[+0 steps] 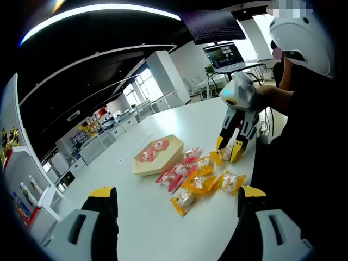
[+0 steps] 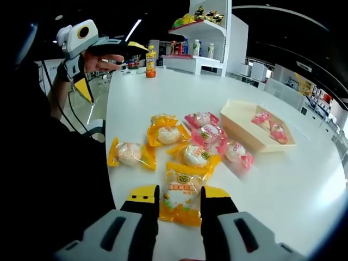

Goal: Pick up the marshmallows scattered on the table and place them into the bowl on the table

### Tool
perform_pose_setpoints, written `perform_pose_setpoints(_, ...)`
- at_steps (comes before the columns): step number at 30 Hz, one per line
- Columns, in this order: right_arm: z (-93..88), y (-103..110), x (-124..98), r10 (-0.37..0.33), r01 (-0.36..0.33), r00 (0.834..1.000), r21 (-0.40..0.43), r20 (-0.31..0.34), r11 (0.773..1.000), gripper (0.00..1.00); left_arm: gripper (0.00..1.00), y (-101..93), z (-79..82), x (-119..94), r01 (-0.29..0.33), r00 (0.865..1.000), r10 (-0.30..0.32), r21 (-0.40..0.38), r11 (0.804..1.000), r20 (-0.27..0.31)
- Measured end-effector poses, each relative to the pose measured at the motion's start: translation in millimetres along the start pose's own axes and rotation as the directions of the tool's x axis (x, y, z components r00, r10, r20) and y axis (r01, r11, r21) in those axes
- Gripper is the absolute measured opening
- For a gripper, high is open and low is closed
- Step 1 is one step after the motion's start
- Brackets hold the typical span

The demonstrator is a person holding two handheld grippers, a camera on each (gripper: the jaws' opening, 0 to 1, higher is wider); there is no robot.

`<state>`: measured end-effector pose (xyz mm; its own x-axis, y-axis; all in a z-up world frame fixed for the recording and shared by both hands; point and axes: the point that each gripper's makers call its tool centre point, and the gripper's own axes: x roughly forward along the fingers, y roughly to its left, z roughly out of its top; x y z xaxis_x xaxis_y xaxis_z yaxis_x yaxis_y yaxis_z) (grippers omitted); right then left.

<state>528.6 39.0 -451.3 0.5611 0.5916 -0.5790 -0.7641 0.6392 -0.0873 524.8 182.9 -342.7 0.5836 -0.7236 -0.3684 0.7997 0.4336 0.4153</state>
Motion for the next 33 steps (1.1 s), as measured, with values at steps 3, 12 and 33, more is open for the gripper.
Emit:
perform_pose_setpoints(3,-0.3,0,0,0.001,-0.001,1.0,-0.006,-0.002,1.0,0.27,0.9,-0.4,-1.9,1,0.001,1.0,-0.001,0.0,1.0,-0.006)
perform_pose_setpoints(12,0.0,1,1,0.0,0.0,1.0,-0.011,-0.003,1.0,0.26,0.9,0.9,0.2,-1,-0.002,1.0,0.002,0.007,1.0,0.004)
perform_pose_setpoints(33,0.7,-3,-13,-0.006,0.006,1.0,-0.029,0.012,1.0,0.22,0.9,-6.2,6.7,4,0.02,1.0,-0.02,0.015,1.0,0.009)
